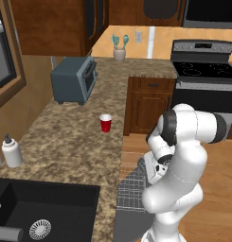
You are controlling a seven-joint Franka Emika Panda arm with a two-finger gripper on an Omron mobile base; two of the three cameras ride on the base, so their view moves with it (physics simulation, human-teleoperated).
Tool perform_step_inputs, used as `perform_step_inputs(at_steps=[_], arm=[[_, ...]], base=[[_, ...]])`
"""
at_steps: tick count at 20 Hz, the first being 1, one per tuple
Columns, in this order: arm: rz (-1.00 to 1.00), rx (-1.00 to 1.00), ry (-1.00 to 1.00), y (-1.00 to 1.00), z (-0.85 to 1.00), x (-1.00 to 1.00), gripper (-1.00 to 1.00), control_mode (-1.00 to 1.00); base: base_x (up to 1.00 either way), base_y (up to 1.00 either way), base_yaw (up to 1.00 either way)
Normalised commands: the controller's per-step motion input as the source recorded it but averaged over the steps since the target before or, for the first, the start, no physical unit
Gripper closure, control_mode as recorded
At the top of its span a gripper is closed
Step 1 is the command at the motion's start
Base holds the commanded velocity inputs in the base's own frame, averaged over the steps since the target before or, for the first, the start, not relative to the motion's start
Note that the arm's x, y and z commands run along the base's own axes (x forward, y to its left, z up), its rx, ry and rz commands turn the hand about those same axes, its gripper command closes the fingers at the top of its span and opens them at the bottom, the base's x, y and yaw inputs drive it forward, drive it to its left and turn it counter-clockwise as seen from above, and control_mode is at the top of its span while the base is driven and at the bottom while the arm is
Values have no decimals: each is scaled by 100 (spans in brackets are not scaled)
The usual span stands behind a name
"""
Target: Pick up the cup and bowl from the counter, place them in the dishwasher, and close the dishwasher door.
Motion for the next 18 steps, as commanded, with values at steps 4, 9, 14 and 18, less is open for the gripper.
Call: perform_step_inputs(at_steps=[4,9,14,18], arm=[[0,1,0,19,-49,32,100,-100],[0,0,6,21,-47,34,100,-100],[0,0,8,0,-31,27,100,-100],[0,0,4,0,-28,35,100,-100]], base=[[0,0,0],[0,0,0],[0,0,0],[0,0,0]])
